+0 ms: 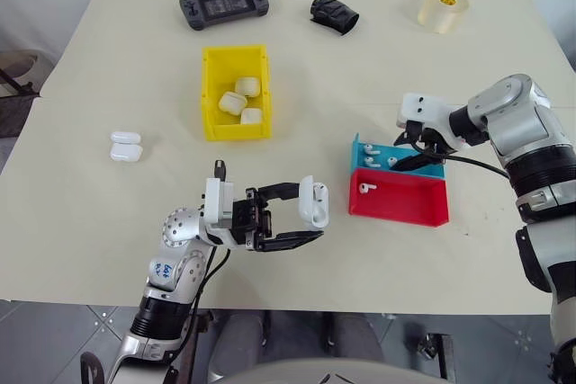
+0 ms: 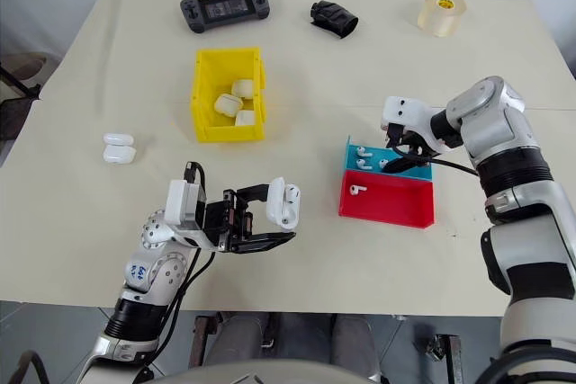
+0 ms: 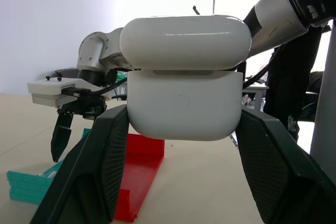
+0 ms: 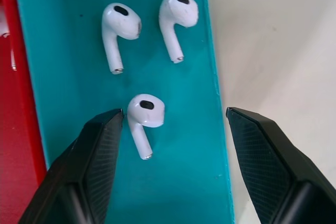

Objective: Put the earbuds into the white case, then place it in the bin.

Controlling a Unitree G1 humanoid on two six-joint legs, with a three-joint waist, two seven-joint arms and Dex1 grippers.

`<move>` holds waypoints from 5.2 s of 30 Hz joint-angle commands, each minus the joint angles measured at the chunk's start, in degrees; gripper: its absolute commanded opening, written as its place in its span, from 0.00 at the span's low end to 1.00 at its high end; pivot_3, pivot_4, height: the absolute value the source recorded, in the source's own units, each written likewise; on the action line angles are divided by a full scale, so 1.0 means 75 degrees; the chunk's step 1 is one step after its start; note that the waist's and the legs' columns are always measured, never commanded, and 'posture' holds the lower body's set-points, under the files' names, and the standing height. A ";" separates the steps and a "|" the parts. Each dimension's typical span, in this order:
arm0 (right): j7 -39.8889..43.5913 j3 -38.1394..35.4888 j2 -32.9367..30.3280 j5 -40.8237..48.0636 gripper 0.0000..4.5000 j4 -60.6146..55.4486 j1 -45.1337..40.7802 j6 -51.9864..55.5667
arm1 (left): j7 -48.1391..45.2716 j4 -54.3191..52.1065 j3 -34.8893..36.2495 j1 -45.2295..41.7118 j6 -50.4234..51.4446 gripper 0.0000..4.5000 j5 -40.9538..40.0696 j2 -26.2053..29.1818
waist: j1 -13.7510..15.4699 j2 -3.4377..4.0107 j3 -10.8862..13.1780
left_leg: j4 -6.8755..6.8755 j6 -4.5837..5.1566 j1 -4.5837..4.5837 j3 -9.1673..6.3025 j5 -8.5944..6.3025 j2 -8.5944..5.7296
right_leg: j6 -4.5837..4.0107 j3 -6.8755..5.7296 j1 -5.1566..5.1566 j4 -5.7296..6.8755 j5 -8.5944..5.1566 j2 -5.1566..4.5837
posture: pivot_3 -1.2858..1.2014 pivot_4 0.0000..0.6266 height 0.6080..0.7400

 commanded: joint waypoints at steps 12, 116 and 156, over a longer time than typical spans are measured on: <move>-0.0011 -0.0215 0.0093 -0.0081 0.39 -0.0232 0.0141 -0.0103 | 0.0015 -0.0151 0.0135 -0.0012 -0.0149 0.61 -0.0038 0.0054 | -0.0006 0.0000 0.0000 | 0.0005 -0.0001 0.0002 0.0000 0.0001 0.0000 | 0.0000 0.0001 0.0000 0.0007 0.0000 0.0001 | 0.52 0.24 1.00; -0.7356 -0.4154 0.2759 1.0308 0.45 -1.1477 0.8634 0.2237 | -0.0201 0.1103 0.0366 -0.2257 0.1303 0.61 -0.0488 -0.0928 | 0.0022 0.0005 -0.0006 | -0.0001 0.0012 0.0013 -0.0003 0.0017 -0.0012 | -0.0009 0.0026 0.0000 0.0032 0.0006 0.0012 | 0.52 0.24 1.00; -0.6446 -0.3052 0.0187 0.7221 0.01 -1.0713 0.7115 0.3225 | 0.0310 0.0545 -0.1207 -0.3022 0.1225 0.61 0.2975 0.1416 | 0.0190 -0.0005 -0.0003 | 0.0004 0.0019 0.0004 -0.0008 0.0020 -0.0017 | -0.0007 0.0018 0.0002 0.0029 0.0007 0.0010 | 0.52 0.24 1.00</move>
